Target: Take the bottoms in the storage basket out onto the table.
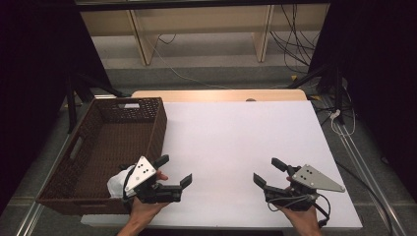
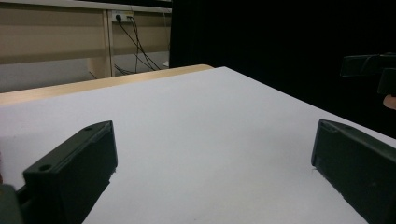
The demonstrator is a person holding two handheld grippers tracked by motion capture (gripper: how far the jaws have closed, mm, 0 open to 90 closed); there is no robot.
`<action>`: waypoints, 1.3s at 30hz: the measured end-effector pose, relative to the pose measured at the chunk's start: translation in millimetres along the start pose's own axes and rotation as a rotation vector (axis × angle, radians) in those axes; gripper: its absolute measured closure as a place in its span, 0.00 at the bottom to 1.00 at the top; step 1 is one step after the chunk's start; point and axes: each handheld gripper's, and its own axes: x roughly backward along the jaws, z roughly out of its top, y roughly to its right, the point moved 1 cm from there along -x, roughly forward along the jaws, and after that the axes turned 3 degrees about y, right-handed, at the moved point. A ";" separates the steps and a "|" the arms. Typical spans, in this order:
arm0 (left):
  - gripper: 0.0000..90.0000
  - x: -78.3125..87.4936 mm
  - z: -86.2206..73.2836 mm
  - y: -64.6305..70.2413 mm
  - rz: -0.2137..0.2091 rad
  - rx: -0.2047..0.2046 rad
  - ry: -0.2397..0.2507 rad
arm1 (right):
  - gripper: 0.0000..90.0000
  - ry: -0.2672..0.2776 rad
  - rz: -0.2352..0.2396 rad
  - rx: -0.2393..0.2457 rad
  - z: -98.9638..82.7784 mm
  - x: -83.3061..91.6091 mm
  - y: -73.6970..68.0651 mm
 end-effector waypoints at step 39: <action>0.01 -3.1 48.2 -22.9 0.057 -0.002 -0.214 | 0.27 -0.007 -0.028 0.011 0.2 0.0 1.3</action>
